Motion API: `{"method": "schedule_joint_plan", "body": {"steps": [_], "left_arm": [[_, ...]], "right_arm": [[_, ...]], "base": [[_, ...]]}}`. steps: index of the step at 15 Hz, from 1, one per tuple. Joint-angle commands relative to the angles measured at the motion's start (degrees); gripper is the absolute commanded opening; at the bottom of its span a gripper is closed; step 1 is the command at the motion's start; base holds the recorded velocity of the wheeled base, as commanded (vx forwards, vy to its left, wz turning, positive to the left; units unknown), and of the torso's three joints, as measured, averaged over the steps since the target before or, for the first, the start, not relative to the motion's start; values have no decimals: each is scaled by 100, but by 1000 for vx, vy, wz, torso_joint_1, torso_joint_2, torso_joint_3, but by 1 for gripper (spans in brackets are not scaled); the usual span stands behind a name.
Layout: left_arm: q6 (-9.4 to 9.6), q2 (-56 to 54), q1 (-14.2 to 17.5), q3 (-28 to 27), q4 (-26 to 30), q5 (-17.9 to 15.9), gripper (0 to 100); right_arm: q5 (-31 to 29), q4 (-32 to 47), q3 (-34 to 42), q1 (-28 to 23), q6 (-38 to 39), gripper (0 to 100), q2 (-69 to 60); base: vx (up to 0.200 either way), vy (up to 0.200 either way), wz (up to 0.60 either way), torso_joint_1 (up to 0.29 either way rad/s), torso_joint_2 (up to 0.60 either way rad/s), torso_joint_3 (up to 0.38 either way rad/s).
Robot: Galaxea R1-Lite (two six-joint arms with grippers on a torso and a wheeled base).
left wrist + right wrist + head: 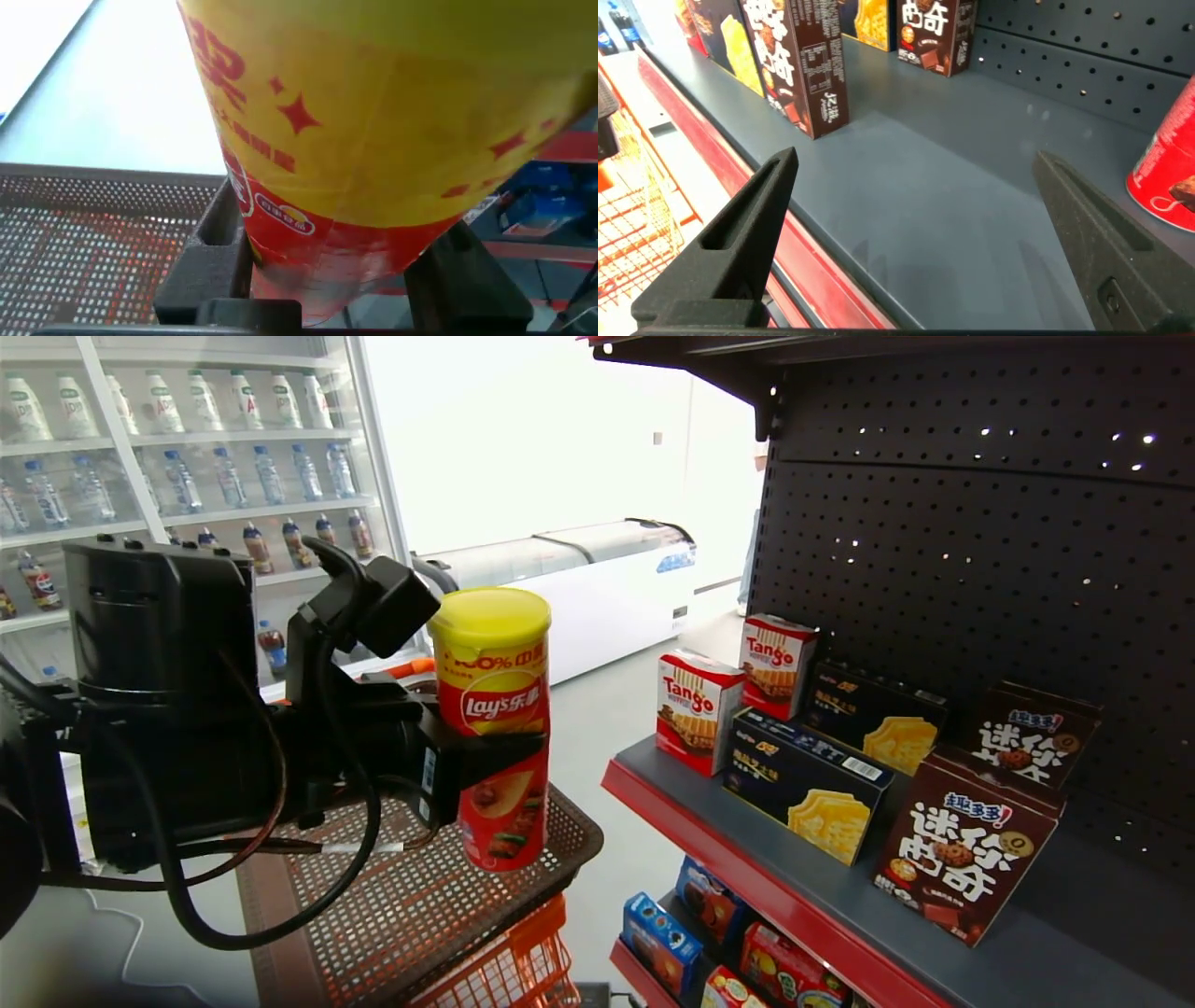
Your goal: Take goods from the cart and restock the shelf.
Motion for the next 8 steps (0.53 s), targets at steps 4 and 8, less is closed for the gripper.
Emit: {"method": "schedule_joint_plan", "body": {"steps": [4,8], "left_arm": [[15,34,-205,-360,115,43,0],[-37,8,-328,-413,115,52,0]], "right_arm": [[1,-1,1,0,-1,100,7],[10,-1,1,0,-1,100,7]], "base": [[0,0,0,0,0,0],[0,0,0,0,0,0]]}}
